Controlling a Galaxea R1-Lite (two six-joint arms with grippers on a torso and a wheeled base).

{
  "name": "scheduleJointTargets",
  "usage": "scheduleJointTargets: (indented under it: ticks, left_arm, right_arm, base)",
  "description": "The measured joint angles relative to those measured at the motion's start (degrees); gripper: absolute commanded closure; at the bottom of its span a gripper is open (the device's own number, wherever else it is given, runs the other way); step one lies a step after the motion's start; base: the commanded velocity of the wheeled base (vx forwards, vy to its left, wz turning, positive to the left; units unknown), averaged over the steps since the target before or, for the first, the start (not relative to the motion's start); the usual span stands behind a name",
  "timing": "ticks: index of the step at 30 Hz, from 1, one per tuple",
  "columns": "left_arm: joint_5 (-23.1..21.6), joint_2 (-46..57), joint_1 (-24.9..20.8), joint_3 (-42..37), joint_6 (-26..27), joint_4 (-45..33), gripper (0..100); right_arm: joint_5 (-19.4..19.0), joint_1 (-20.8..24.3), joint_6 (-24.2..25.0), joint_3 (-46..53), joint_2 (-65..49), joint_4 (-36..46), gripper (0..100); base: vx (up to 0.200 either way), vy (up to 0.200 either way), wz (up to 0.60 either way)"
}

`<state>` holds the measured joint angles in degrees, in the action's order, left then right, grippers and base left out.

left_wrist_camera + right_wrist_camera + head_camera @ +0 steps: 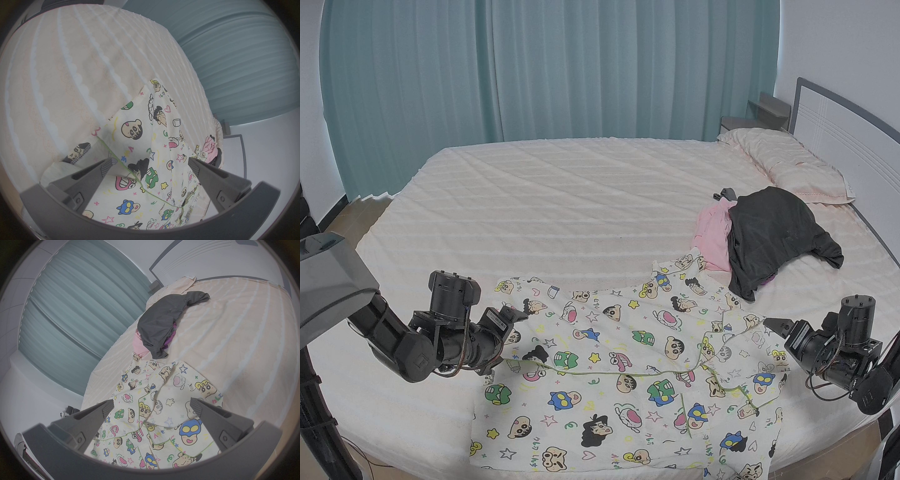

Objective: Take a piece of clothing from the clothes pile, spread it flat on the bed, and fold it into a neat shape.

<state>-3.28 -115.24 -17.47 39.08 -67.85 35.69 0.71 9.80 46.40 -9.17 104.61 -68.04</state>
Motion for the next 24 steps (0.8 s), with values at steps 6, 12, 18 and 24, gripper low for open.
scheduleJointTargets:
  ticks: [6,12,18,24]
  left_arm:
    - [2.5,-3.0,-0.4,-1.0,-1.6,4.1,0]
    - [6.6,-5.8,-1.6,-1.2,-1.6,6.8,0]
    - [7.1,-7.4,-2.3,-0.6,-1.6,7.0,0]
    - [10.5,-9.0,-2.5,0.8,-1.5,7.1,0]
  right_arm:
    - [0.0,0.5,0.0,0.4,-0.9,0.0,0]
    - [0.0,0.6,0.1,0.6,-1.1,0.0,0]
    - [0.0,0.6,0.1,0.6,-1.2,0.0,0]
    - [-0.1,0.6,0.1,0.6,-1.3,0.0,0]
  base:
    - [0.0,0.0,0.0]
    - [0.0,0.0,0.0]
    - [0.0,0.0,0.0]
    - [0.0,0.0,0.0]
